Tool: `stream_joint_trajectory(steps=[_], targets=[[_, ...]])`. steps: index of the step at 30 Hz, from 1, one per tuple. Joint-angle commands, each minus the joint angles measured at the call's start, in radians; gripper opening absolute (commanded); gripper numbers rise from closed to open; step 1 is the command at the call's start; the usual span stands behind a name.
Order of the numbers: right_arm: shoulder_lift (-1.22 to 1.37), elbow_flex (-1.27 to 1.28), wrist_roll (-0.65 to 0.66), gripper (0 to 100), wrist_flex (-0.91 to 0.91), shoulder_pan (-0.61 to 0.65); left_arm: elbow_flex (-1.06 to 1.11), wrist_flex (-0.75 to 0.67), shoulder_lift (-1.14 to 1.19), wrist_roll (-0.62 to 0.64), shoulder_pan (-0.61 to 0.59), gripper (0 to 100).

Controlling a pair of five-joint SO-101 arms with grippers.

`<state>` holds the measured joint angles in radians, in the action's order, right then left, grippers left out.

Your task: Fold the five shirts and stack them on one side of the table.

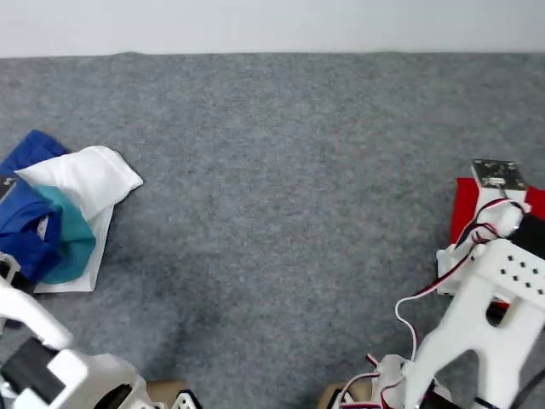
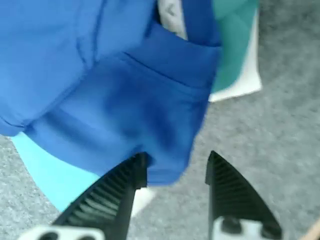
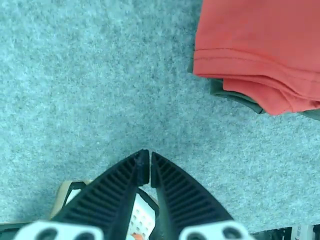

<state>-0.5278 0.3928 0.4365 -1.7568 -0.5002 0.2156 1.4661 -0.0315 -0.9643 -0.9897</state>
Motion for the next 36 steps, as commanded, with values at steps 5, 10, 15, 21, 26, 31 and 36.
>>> stream_joint_trajectory(steps=[5, 10, 15, 21, 26, 31, 36], targets=[[-0.028, -0.005, -0.015, 0.9, -0.041, 0.01, -0.025, -0.138, 0.066, 0.12, 0.029, 18], [-0.028, -0.005, -0.017, 0.9, -0.041, 0.01, -0.025, -0.133, 0.086, 0.126, 0.087, 2], [-0.03, -0.005, -0.017, 0.9, -0.041, 0.01, -0.036, -0.078, -0.012, 0.127, 0.14, 0], [-0.03, -0.005, -0.017, 0.9, -0.041, 0.01, -0.038, -0.074, -0.324, 0.259, 0.235, 0], [-0.03, -0.005, -0.017, 0.9, -0.041, 0.01, -0.038, -0.23, -0.58, 0.45, 0.341, 0], [-0.03, -0.005, -0.017, 0.9, -0.041, 0.01, -0.033, -0.365, -0.727, 0.632, 0.465, 0], [-0.03, -0.005, -0.017, 0.9, -0.041, 0.01, -0.038, -0.394, -0.784, 0.7, 0.646, 0]])
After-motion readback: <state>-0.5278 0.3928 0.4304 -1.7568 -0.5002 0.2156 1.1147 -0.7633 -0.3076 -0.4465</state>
